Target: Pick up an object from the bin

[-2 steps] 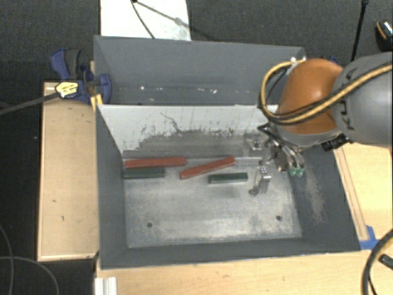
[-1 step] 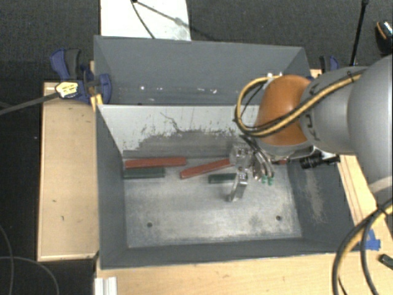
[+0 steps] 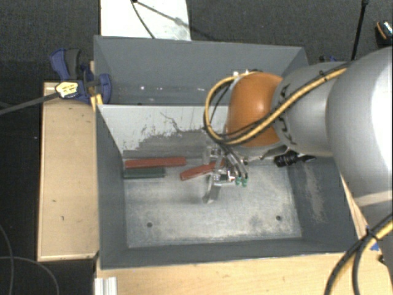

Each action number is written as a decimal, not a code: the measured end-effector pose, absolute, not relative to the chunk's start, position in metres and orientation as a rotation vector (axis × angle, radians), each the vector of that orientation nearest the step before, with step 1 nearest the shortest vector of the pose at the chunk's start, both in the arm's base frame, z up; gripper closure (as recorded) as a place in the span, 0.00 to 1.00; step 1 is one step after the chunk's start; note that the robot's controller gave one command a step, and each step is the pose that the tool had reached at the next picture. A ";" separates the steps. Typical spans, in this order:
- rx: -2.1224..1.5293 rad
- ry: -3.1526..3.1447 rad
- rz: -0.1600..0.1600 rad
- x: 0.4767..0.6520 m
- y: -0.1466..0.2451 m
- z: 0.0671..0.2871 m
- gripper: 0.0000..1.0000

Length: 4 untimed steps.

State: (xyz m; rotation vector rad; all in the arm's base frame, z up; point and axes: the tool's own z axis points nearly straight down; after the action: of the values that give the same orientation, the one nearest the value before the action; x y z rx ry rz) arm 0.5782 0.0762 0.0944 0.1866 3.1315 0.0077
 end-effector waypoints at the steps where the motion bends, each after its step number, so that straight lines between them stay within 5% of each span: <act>1: 0.171 3.132 0.001 0.590 0.062 0.070 0.00; 2: 0.164 3.129 0.001 0.592 0.063 0.074 1.00; 3: 0.163 3.134 0.000 0.590 0.063 0.071 0.00; 4: 0.161 3.134 0.000 0.590 0.063 0.071 1.00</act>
Offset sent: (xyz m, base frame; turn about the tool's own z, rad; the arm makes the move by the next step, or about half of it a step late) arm 0.0105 -0.0132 -0.0244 -0.0114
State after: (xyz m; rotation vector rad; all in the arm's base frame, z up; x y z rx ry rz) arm 0.5897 0.0631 0.0710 0.1606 3.1341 0.0003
